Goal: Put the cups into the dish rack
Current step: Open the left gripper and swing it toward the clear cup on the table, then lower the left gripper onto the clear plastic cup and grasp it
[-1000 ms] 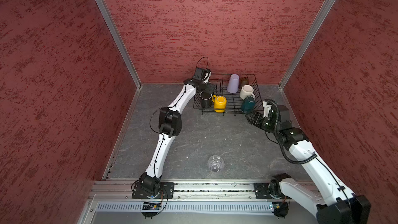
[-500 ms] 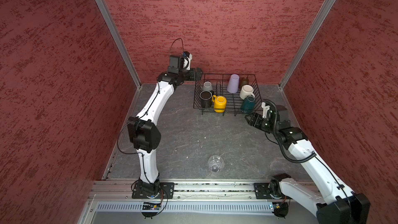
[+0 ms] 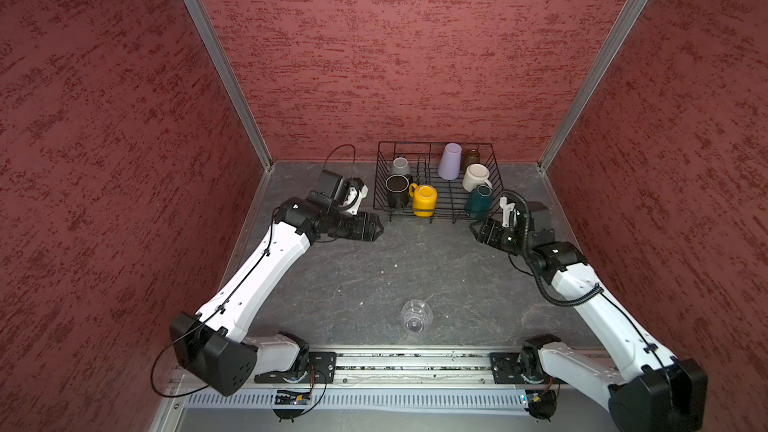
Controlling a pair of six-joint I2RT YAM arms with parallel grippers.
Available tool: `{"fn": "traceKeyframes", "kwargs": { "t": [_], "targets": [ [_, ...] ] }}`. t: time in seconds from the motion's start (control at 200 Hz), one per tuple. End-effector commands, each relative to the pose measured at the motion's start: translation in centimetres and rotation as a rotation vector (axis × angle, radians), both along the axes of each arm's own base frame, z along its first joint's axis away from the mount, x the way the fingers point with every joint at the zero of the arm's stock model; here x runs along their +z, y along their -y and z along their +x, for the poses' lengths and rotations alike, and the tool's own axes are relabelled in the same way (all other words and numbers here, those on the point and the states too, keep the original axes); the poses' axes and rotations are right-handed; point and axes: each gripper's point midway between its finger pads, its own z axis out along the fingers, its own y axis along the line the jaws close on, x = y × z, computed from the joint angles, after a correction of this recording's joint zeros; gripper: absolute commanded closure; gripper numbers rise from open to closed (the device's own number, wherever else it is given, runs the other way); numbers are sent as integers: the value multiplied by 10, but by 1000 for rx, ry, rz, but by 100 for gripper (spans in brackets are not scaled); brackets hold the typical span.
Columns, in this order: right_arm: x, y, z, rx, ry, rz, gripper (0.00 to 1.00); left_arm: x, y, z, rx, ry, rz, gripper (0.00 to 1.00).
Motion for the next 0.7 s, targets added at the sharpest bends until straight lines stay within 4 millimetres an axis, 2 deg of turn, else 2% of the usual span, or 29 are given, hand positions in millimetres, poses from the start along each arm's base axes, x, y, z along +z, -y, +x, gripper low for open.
{"fn": "traceKeyframes", "kwargs": {
  "t": [0.0, 0.125, 0.235, 0.346, 0.526, 0.696],
  "targets": [
    [16, -2, 10, 6, 61, -10, 25, -24, -7, -63, -14, -174, 78, 14],
    [15, -3, 10, 8, 64, -9, 25, -34, 7, -98, -35, -229, 67, 18],
    [16, -3, 9, 13, 70, -7, 23, -40, 21, -114, -59, -246, 46, 20],
    [16, -2, 6, 16, 78, -10, 19, -60, 35, -128, -96, -291, 55, 20],
    [16, -2, 1, 20, 86, -9, 13, -70, 65, -133, -137, -279, 41, 20],
    [14, 0, -2, 9, 88, -7, 11, -81, 80, -135, -159, -273, 82, 22]
  ]
}}
